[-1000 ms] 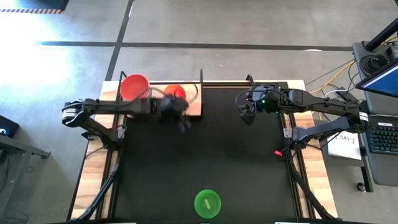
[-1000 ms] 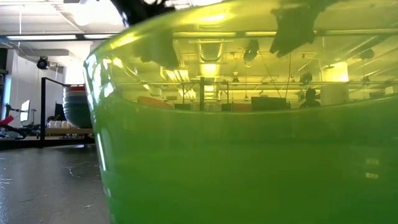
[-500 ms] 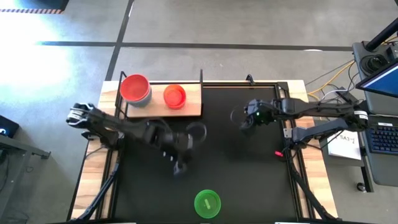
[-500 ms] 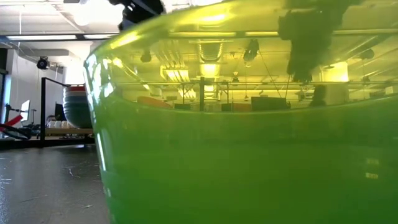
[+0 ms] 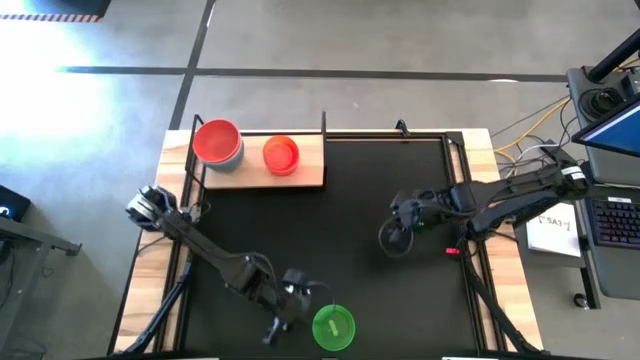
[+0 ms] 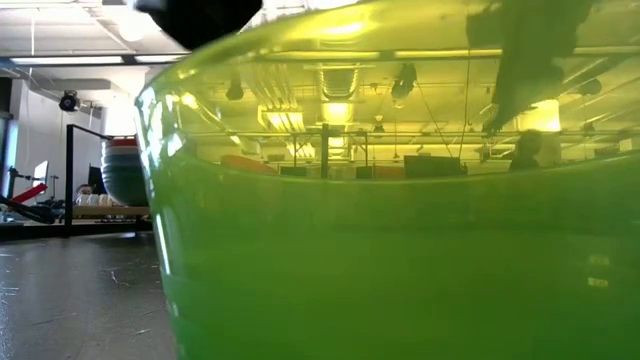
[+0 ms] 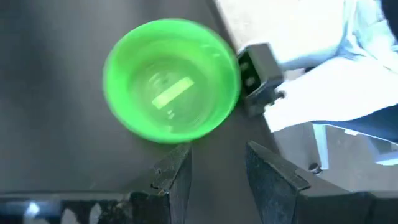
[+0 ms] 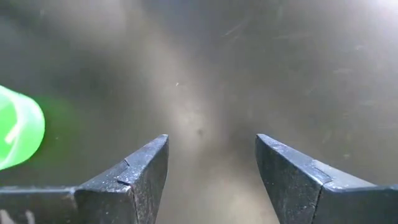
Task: Place and stack bowls onto a shelf
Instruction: Stack the green transparent bowl on the orange transparent bowl on the shelf
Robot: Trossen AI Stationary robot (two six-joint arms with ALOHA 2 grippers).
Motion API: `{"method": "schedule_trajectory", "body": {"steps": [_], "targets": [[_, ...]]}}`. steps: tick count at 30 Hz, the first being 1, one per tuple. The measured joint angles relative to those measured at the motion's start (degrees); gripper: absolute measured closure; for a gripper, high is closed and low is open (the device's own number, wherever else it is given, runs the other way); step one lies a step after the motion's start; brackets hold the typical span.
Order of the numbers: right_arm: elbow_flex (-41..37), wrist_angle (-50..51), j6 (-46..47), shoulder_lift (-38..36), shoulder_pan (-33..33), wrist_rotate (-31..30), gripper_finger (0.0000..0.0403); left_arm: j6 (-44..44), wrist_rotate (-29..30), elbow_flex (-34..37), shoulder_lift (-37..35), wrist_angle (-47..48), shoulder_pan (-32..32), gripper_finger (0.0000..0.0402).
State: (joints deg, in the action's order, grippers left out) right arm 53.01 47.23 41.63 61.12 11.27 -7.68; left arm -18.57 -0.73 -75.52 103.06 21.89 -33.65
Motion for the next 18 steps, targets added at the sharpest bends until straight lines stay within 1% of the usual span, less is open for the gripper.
{"method": "schedule_trajectory", "body": {"steps": [3,7,9,14,18], "targets": [[0.0,0.0,2.2,1.5,3.0,-1.0,0.0177,2.0,0.1,-6.0,5.0,1.9,-1.4,0.0272],[0.0,0.0,4.4,4.0,5.6,-1.3,0.0177,7.2,0.2,-14.7,11.2,10.8,-2.8,0.0272],[0.0,0.0,5.5,5.2,6.6,-1.3,0.0177,9.3,0.2,-17.8,13.8,12.7,-3.4,0.0272],[0.0,0.0,7.1,8.0,8.3,-1.3,0.0177,14.1,0.2,-22.1,18.6,13.3,-4.1,0.0272],[0.0,0.0,7.5,9.2,8.9,-1.3,0.0177,16.0,0.3,-23.1,20.3,13.6,-4.0,0.0272]]}}
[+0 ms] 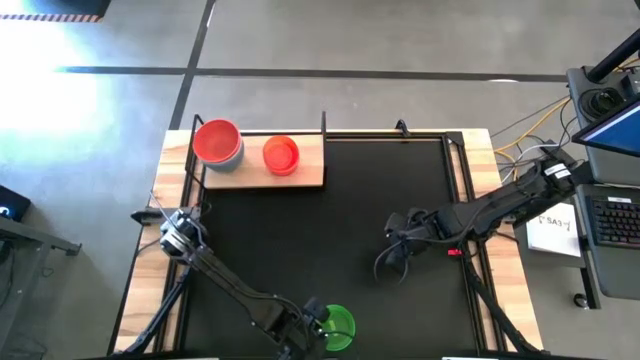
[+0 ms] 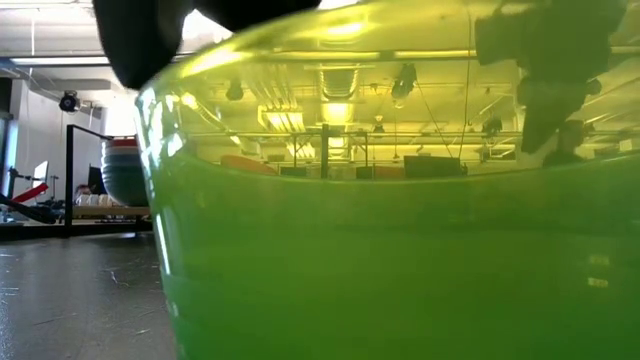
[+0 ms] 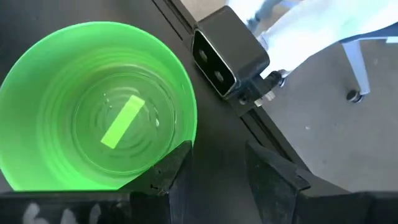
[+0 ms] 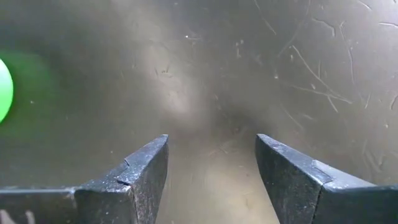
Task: Place and stack bowls onto a shelf
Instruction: Stack the green transparent bowl on the orange transparent bowl on the shelf
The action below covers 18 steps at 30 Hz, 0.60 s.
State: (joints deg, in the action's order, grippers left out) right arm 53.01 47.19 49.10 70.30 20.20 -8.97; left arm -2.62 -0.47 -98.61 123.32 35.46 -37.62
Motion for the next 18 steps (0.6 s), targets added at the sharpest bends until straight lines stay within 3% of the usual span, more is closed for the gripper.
{"method": "schedule_trajectory", "body": {"steps": [7,18], "targets": [[0.0,-0.2,0.0,-0.1,0.2,0.0,0.0177,1.7,4.4,0.1,0.4,-0.3,0.8,0.0272],[0.0,-0.4,-0.1,0.0,0.2,-0.1,0.0177,2.1,2.6,3.1,0.4,-4.8,1.3,0.0272]]}}
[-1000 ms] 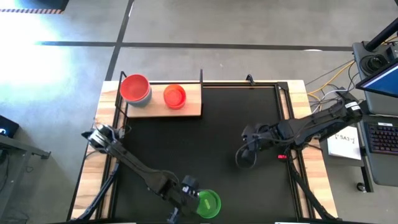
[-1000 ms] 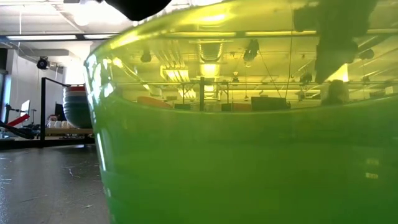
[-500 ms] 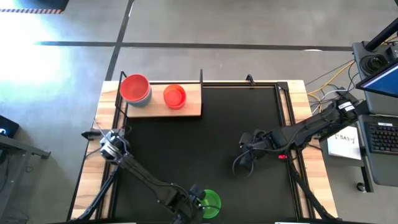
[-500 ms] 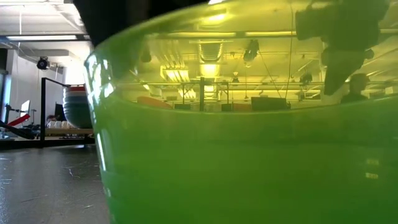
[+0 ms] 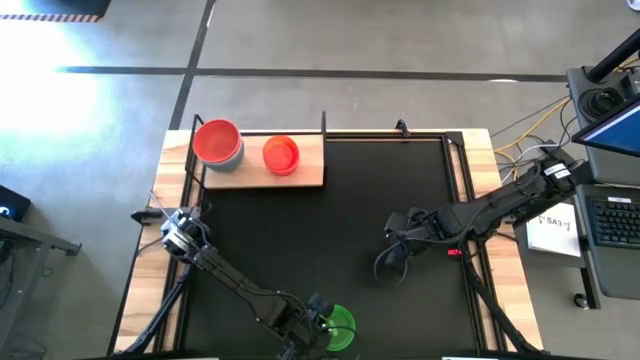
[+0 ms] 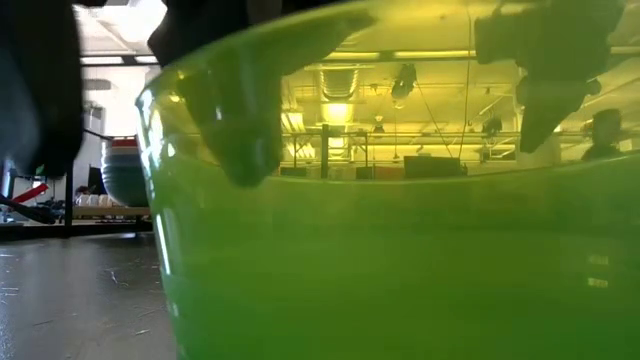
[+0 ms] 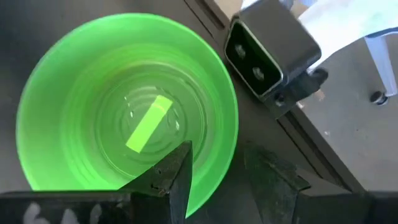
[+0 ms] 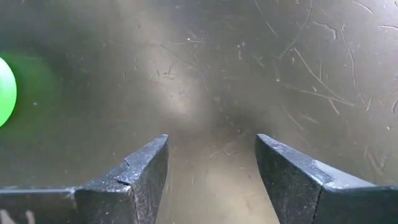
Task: Place and stack bowls onto a shelf
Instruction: Stack the green transparent bowl on the orange transparent bowl on the shelf
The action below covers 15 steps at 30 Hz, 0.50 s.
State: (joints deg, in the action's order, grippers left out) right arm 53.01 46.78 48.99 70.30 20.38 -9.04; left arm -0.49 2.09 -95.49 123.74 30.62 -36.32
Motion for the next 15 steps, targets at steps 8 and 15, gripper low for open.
{"method": "schedule_trajectory", "body": {"steps": [8,15], "targets": [[0.0,-0.6,-0.1,0.0,0.0,-0.1,0.0177,0.0,0.3,1.8,0.0,-1.0,0.3,0.0285],[0.0,-0.7,-0.1,0.0,0.0,-0.1,0.0177,-3.1,0.4,5.1,0.0,-2.3,0.6,0.0319]]}}
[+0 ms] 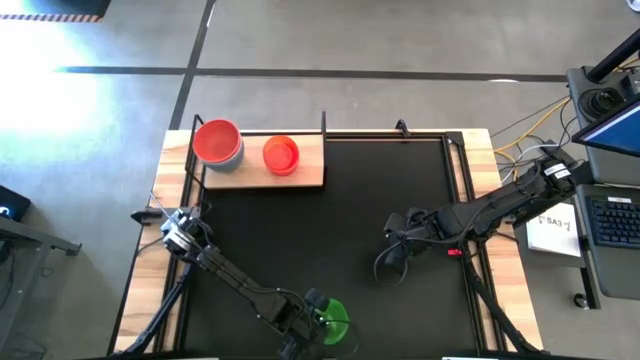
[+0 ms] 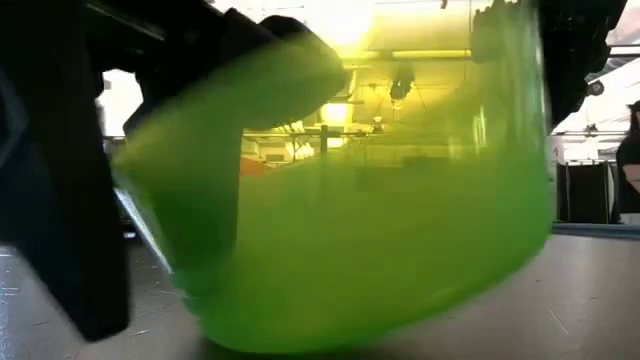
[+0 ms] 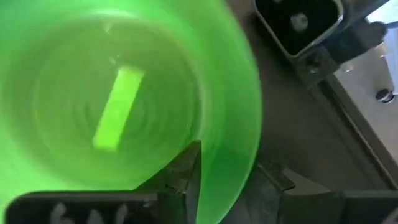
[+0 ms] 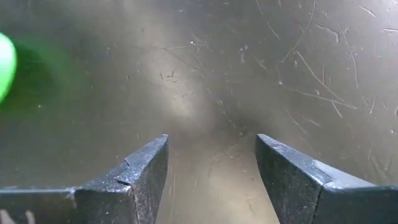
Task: Place and stack bowls onto a shelf
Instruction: Stack the green transparent bowl on the orange transparent bowl on the shelf
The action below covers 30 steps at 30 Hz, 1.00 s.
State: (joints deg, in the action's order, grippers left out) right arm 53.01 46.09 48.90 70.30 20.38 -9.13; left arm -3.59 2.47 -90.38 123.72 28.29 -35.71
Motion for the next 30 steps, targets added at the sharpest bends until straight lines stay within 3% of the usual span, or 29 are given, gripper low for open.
{"method": "schedule_trajectory", "body": {"steps": [8,16,30], "targets": [[0.0,0.0,-0.7,0.0,0.0,0.0,0.0177,-0.4,-0.1,0.1,0.0,-0.4,0.5,0.0396],[0.0,0.0,-1.3,0.0,0.0,0.0,0.0177,-3.1,-0.3,0.1,-0.9,1.5,0.7,0.04],[0.0,0.4,-6.5,-1.3,-0.3,0.5,0.0177,-4.0,8.6,0.1,-12.5,20.1,4.5,0.0401]]}}
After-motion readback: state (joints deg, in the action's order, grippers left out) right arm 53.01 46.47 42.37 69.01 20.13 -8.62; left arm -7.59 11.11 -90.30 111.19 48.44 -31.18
